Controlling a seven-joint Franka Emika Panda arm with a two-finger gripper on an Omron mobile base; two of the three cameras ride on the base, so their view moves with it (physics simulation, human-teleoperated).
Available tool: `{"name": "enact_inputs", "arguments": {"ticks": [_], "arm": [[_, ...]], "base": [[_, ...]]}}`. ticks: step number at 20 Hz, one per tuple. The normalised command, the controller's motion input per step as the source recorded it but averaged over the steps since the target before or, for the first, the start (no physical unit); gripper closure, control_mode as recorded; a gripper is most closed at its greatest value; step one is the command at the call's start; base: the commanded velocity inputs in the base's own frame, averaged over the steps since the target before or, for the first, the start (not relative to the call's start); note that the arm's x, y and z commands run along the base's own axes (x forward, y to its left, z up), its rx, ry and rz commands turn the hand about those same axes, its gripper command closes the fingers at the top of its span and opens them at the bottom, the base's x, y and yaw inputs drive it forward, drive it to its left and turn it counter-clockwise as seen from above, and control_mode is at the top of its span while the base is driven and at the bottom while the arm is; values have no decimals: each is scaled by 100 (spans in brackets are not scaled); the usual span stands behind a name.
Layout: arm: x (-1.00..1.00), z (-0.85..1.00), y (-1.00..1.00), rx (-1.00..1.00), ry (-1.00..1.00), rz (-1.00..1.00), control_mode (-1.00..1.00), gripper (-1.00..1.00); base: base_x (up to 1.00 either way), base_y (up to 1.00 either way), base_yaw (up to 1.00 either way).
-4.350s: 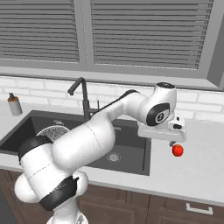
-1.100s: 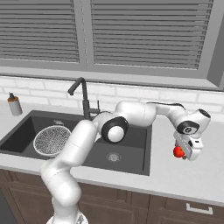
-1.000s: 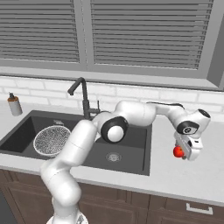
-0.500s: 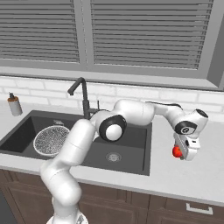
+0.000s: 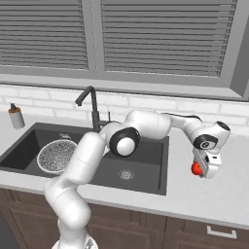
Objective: Put the colander in the sink, put the apple in the colander, and turn on the sink faucet and pour water over the colander.
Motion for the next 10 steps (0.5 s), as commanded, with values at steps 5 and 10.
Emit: {"name": "enact_inputs", "arguments": {"ticks": [5, 10], "arm": [[-4, -41, 28, 0, 0, 0, -100, 100], [0, -28, 23, 0, 1, 0, -100, 100]], "base": [[0, 0, 0], [0, 0, 0]]}}
